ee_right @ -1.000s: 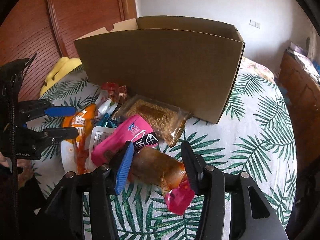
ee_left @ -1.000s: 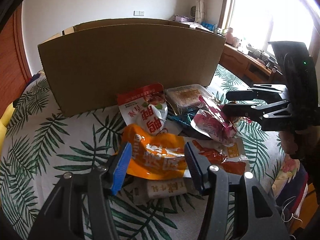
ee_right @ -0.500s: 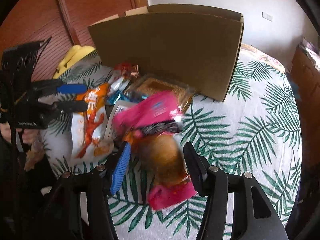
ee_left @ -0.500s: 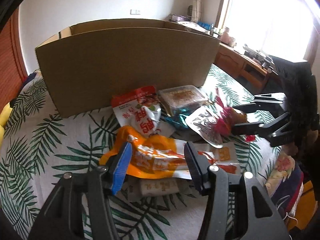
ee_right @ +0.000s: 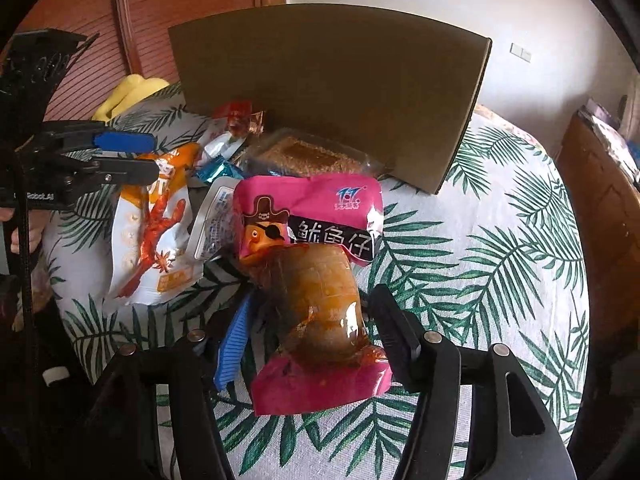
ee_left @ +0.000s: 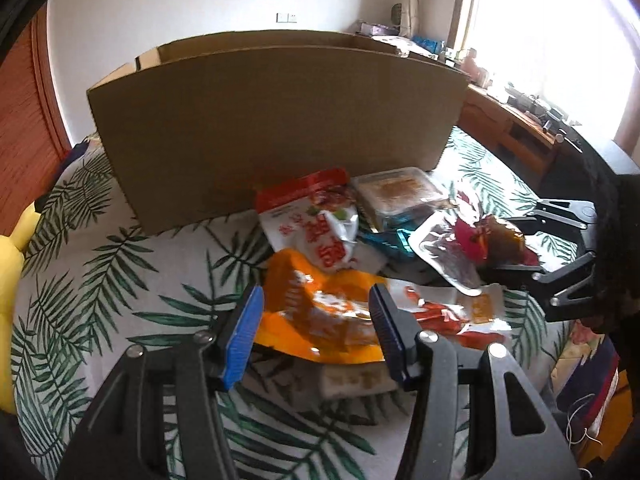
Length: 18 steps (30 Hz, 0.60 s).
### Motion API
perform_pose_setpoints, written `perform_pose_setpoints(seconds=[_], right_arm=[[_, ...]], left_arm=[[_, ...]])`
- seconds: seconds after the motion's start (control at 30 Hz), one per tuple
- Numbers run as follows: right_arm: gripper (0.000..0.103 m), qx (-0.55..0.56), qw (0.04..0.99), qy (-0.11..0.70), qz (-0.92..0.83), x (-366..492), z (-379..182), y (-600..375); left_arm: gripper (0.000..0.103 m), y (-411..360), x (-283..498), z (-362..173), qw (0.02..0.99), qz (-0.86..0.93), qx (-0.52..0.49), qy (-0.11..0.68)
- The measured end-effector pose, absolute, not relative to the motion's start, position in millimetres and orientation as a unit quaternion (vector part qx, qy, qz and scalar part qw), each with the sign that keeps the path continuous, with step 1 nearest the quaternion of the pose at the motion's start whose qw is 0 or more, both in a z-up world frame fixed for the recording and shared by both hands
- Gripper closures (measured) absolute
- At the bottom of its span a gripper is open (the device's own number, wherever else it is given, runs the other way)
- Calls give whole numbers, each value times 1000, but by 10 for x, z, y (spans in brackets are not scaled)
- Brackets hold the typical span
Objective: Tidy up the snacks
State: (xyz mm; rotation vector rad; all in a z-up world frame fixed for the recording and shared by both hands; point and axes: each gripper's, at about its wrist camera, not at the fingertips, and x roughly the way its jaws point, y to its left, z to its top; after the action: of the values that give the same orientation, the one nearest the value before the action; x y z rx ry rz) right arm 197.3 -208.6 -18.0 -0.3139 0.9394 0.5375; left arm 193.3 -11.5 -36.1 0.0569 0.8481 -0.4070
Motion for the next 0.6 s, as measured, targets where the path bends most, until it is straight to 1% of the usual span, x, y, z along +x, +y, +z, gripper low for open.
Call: perform_pose_setpoints(seconds=[0.3,0.4,0.47,0.53,0.6], right_arm=[[39,-143,849,442,253,2011,-186,-2104],[39,-143,850,441,252,2005,-191,-2103],[39,-144,850,440,252,2000,-193,-2101],[39,-143,850,440,252,1997,-193,-2100],[39,-143,850,440,252,1998,-195,-2101]], left_arm=[[48,-47,2113,-480,869,-216,-8,446],[45,-47,2127,-491,867,-217,-13,449],[38,-83,2109,-497,868,-218,-5,446],[34,-122,2084,-505,870,-218,6,443],[33,-132,2066,-509,872,-216,5,439]])
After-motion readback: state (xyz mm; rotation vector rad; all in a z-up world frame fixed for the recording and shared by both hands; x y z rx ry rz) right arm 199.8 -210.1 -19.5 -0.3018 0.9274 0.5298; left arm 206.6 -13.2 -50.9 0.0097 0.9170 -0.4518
